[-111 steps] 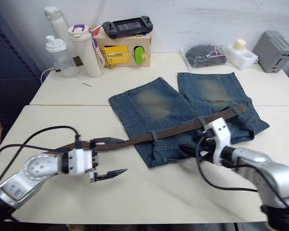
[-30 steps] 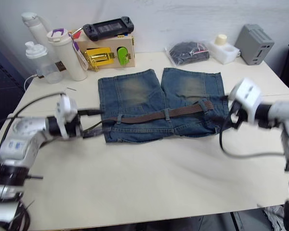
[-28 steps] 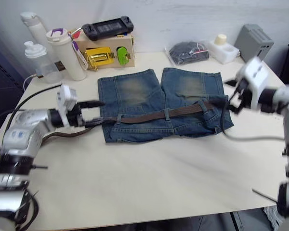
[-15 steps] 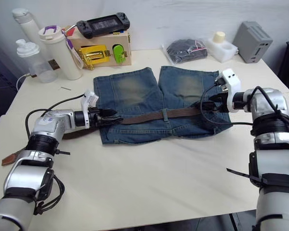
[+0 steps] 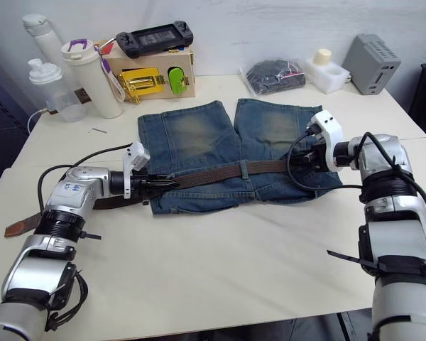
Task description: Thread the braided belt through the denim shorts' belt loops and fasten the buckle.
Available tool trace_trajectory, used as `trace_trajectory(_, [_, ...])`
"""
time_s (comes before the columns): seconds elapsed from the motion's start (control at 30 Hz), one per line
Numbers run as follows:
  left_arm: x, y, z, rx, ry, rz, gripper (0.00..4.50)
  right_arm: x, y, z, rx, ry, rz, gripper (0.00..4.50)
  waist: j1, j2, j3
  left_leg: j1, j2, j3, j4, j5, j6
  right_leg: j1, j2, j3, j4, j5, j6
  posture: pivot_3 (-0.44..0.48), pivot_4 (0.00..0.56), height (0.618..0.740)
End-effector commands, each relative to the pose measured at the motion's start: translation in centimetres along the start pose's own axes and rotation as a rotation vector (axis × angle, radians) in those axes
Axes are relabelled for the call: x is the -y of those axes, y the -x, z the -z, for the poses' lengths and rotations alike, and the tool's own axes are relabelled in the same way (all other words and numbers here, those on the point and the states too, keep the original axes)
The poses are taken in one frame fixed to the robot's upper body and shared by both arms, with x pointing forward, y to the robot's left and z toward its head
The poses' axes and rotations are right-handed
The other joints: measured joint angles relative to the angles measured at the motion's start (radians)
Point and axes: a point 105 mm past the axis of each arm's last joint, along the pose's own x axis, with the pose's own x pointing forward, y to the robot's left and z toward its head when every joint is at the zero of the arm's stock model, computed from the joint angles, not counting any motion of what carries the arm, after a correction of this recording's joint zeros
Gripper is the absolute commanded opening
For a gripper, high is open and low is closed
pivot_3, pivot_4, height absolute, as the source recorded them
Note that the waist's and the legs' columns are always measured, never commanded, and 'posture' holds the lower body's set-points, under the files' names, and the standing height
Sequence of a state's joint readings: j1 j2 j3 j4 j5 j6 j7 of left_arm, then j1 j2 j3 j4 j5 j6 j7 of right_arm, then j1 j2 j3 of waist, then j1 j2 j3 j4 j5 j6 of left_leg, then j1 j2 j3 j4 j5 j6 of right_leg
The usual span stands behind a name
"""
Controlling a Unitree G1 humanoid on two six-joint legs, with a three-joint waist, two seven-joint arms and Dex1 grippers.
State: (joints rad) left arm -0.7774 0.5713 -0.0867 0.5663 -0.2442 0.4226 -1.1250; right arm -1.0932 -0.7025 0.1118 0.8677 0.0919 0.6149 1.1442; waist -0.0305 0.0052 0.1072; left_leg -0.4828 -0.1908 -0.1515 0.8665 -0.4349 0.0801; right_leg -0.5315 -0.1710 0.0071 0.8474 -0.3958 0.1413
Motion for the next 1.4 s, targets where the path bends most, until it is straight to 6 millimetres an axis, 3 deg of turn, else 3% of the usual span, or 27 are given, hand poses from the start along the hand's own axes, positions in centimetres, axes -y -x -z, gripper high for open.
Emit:
trace_trajectory(0.03, [-0.4, 0.2, 0.0, 0.006, -0.006, -0.027, 0.30, -0.6, 0.0, -1.0, 0.043, 0.022, -0.029, 0.32, 0.000, 0.000, 0.000, 0.000, 0.000, 0.000, 0.000, 0.000, 0.000, 0.000, 0.000, 0.000, 0.000, 0.000, 0.000, 0.000, 0.150, 0.646])
trace_trajectory(0.37, [-0.5, 0.6, -1.1, 0.087, -0.007, -0.023, 0.17, -0.7, 0.7, -2.0, 0.103, 0.047, -0.021, 0.32, 0.000, 0.000, 0.000, -0.001, 0.000, -0.001, 0.001, 0.000, 0.000, 0.000, 0.000, 0.000, 0.000, 0.000, 0.000, 0.000, 0.150, 0.646])
trace_trajectory(0.5, [-1.1, 0.9, -3.2, 0.194, -0.067, -0.090, 0.17, -0.6, 1.4, -3.3, 0.190, 0.082, 0.008, 0.32, 0.000, 0.000, 0.000, -0.002, 0.000, -0.001, 0.001, 0.000, 0.000, -0.001, 0.000, 0.000, 0.000, 0.000, 0.000, 0.000, 0.150, 0.646])
trace_trajectory(0.6, [-1.0, 2.1, -6.1, 0.323, -0.256, -0.186, 0.17, -1.1, 3.1, -4.6, 0.306, 0.159, 0.002, 0.32, 0.000, 0.000, 0.000, -0.004, 0.000, -0.002, 0.003, 0.000, 0.000, -0.001, 0.000, -0.001, 0.000, 0.000, 0.000, 0.000, 0.150, 0.646])
trace_trajectory(0.67, [0.7, 3.3, -7.7, 0.393, -0.579, -0.266, 0.17, -3.2, 5.5, -5.4, 0.461, 0.256, -0.094, 0.32, 0.001, 0.000, 0.000, -0.008, 0.000, -0.004, 0.005, 0.000, 0.000, -0.003, 0.001, -0.001, 0.000, 0.000, 0.000, 0.000, 0.150, 0.646])
trace_trajectory(0.73, [2.8, 3.9, -7.7, 0.405, -0.852, -0.307, 0.17, -5.1, 7.3, -4.6, 0.523, 0.300, -0.187, 0.32, 0.005, 0.000, 0.000, -0.009, 0.000, -0.004, 0.007, -0.001, -0.002, -0.003, -0.001, -0.002, 0.000, 0.000, 0.000, 0.000, 0.150, 0.646])
trace_trajectory(0.83, [5.5, 4.0, -3.0, 0.289, -1.129, -0.259, 0.17, -6.5, 7.5, 1.3, 0.344, 0.409, -0.233, 0.32, 0.007, 0.001, -0.001, -0.009, 0.000, -0.004, 0.007, -0.004, 0.000, -0.001, 0.000, -0.002, -0.002, 0.001, -0.001, 0.000, 0.150, 0.646])
trace_trajectory(0.93, [7.0, 5.0, 2.7, 0.156, -1.271, -0.196, 0.17, -7.2, 7.2, 6.3, 0.143, 0.516, -0.241, 0.32, 0.010, 0.002, -0.001, -0.007, -0.002, -0.003, 0.009, -0.004, 0.001, 0.001, -0.001, -0.002, -0.002, 0.001, -0.002, 0.000, 0.150, 0.646])
trace_trajectory(1.1, [6.9, 6.3, 7.3, 0.003, -1.352, -0.155, 0.17, -6.8, 7.1, 9.9, -0.045, 0.522, -0.205, 0.32, 0.027, 0.007, -0.004, -0.008, -0.002, 0.013, 0.011, 0.000, 0.006, 0.000, -0.007, -0.002, -0.006, 0.001, -0.001, 0.000, 0.150, 0.646])
trace_trajectory(1.27, [7.0, 6.4, 9.5, -0.044, -1.292, -0.135, 0.17, -7.0, 7.0, 11.0, -0.112, 0.451, -0.200, 0.32, 0.034, 0.014, -0.009, -0.005, -0.003, 0.019, 0.008, 0.001, 0.009, 0.001, -0.009, -0.001, -0.009, 0.000, -0.001, 0.000, 0.150, 0.646])
trace_trajectory(1.33, [7.3, 6.4, 9.4, -0.029, -1.259, -0.129, 1.20, -7.4, 7.4, 10.7, -0.087, 0.480, -0.223, 0.32, 0.033, 0.015, -0.009, -0.001, -0.003, 0.019, 0.004, 0.001, 0.009, 0.002, -0.009, -0.001, -0.008, 0.000, -0.001, 0.000, 0.150, 0.646])
trace_trajectory(1.37, [7.4, 6.5, 9.6, -0.037, -1.238, -0.119, 1.50, -7.7, 7.9, 10.6, -0.088, 0.474, -0.243, 0.82, 0.032, 0.015, -0.009, 0.001, -0.003, 0.019, 0.003, 0.001, 0.009, 0.003, -0.010, -0.001, -0.008, 0.000, -0.001, 0.000, 0.150, 0.646])
trace_trajectory(1.4, [7.5, 6.7, 9.4, -0.038, -1.223, -0.116, 2.11, -7.9, 8.3, 10.5, -0.089, 0.469, -0.258, 1.48, 0.032, 0.015, -0.009, 0.002, -0.003, 0.019, 0.002, 0.001, 0.009, 0.003, -0.010, -0.001, -0.008, 0.000, -0.001, 0.000, 0.150, 0.646])
